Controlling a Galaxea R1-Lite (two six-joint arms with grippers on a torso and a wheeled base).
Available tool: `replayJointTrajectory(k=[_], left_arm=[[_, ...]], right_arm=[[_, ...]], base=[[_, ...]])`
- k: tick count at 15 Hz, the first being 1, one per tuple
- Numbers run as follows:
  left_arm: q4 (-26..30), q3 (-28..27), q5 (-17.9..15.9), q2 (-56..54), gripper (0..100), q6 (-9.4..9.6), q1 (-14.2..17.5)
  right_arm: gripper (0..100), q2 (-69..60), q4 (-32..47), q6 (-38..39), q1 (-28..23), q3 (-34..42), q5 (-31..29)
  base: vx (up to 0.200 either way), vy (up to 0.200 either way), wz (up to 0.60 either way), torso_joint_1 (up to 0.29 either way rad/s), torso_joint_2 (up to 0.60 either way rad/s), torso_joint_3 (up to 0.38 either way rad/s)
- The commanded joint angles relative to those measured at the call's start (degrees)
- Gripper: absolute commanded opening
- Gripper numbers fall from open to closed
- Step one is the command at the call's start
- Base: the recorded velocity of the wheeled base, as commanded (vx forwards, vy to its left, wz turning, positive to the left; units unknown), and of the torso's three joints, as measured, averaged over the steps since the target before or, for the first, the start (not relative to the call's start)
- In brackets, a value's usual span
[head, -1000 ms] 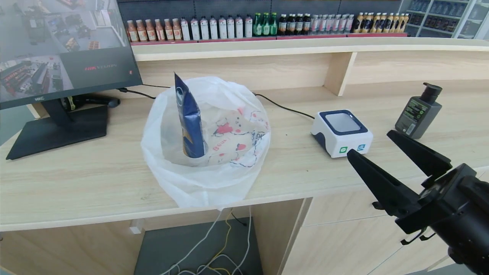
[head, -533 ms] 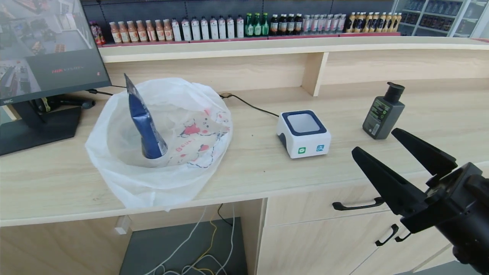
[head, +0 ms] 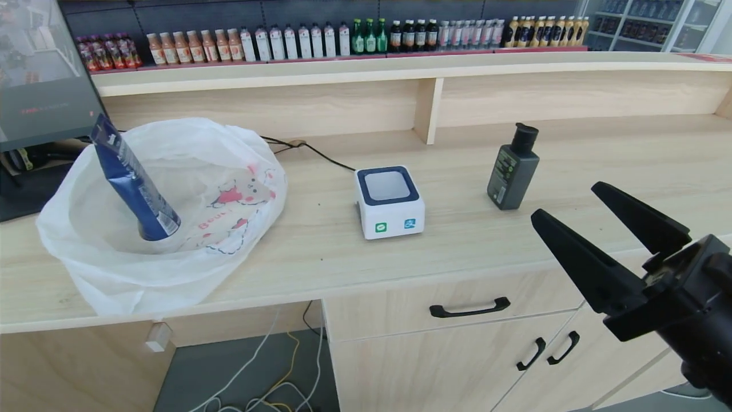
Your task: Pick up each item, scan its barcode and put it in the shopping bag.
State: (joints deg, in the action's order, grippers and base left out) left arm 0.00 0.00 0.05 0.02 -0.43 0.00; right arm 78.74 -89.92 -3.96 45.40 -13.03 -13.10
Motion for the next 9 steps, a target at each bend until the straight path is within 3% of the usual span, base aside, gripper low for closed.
replayJointTrajectory(k=[1, 4, 9], left_arm=[[0.0, 0.0, 0.0, 0.0, 100, -0.01, 0.0], [0.0, 0.0, 0.0, 0.0, 100, -0.01, 0.0], [0.0, 0.0, 0.0, 0.0, 100, -0.01, 0.0]], right_arm=[[100, 0.6, -0.1, 0.0, 0.0, -0.4, 0.0], [100, 4.1, -0.1, -0.1, 0.1, -1.8, -0.1], [100, 7.1, -0.1, -0.1, 0.2, -4.4, -0.1]], base=[[0.000, -0.200, 0.00, 0.002, 0.01, 0.002], [0.000, -0.200, 0.00, -0.001, 0.01, 0.002], [0.000, 0.000, 0.00, 0.000, 0.00, 0.000]])
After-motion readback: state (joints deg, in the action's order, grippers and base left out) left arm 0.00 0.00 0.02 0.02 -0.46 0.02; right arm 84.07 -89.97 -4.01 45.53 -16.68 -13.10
